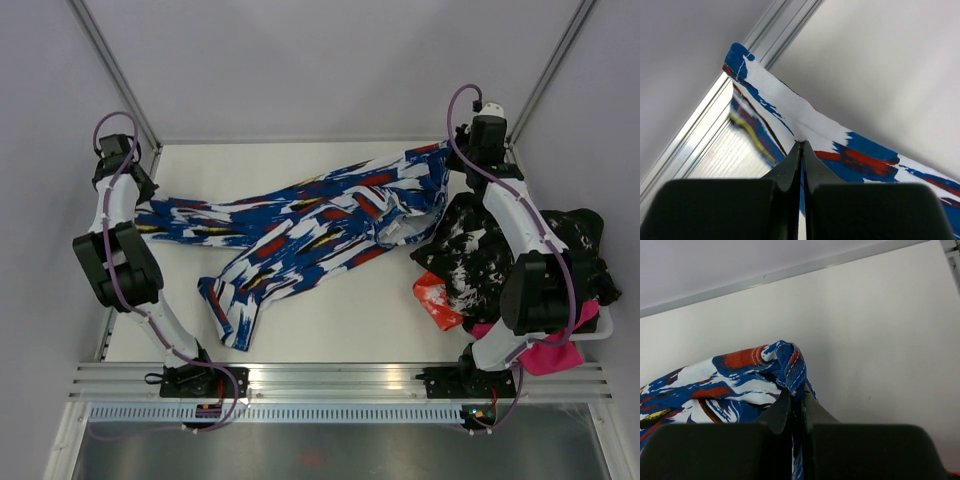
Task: Fold and stack the trousers
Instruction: Flatten the trousers out
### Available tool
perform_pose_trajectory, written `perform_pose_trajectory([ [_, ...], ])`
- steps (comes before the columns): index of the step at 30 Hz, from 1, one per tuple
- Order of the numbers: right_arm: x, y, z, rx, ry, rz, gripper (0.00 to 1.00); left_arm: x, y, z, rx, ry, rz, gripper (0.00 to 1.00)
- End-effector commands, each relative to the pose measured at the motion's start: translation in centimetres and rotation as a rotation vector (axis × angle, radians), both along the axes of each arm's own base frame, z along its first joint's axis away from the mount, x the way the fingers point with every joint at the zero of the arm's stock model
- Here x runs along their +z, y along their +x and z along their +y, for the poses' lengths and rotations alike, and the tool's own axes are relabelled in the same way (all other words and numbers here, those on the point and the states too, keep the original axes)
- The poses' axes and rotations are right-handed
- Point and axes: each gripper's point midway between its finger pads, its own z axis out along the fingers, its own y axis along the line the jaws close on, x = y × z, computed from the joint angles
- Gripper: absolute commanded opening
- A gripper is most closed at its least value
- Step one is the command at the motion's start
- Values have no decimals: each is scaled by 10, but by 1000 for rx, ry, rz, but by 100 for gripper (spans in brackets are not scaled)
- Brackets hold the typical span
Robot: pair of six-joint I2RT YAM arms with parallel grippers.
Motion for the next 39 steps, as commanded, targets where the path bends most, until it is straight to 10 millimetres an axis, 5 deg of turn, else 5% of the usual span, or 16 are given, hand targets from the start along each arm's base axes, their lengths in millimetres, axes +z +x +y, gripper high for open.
perform_pose_trajectory([
  [1, 91, 6, -28, -74, 6, -231, 0, 101, 21, -4, -64, 69, -239, 2],
  [5, 136, 13, -62, -119, 13, -332, 0, 166, 39, -20, -122, 91, -375, 2],
  [8, 140, 25, -79, -108, 14, -339, 0, 199, 60, -27, -147, 124, -429, 2],
  [9, 150, 28, -81, -93, 6, -354, 0, 199, 62, -30, -151, 118, -415, 2],
  [14, 119, 52, -89, 23, -3, -317, 0, 182, 93, -35, -143, 105, -388, 2],
  [18, 104, 65, -68, 202, -14, -317, 0, 164, 99, -37, -112, 99, -369, 2],
  [20, 114, 63, -49, 299, 22, -366, 0, 175, 99, -39, -111, 98, -408, 2],
  [25, 195, 53, -33, 368, 29, -586, 0, 247, 95, -45, -142, 130, -550, 2],
  [26, 236, 47, -28, 393, 24, -668, 0, 274, 90, -47, -148, 143, -597, 2],
  [28, 276, 30, -7, 513, 30, -746, 0, 320, 73, -52, -152, 171, -685, 2],
  [29, 313, 15, 0, 549, 24, -824, 0, 335, 66, -53, -149, 182, -717, 2],
  [31, 347, -5, 6, 562, 13, -890, 0, 373, 40, -56, -135, 206, -798, 2],
  [33, 377, -30, 9, 550, -19, -941, 0, 395, 20, -53, -116, 227, -841, 2],
  [37, 396, -64, -1, 440, -101, -971, 0, 441, -24, -55, -88, 263, -940, 2],
  [38, 387, -66, -4, 418, -113, -954, 0, 455, -39, -59, -87, 267, -972, 2],
  [39, 400, -85, -3, 403, -154, -989, 0, 457, -46, -60, -85, 261, -973, 2],
])
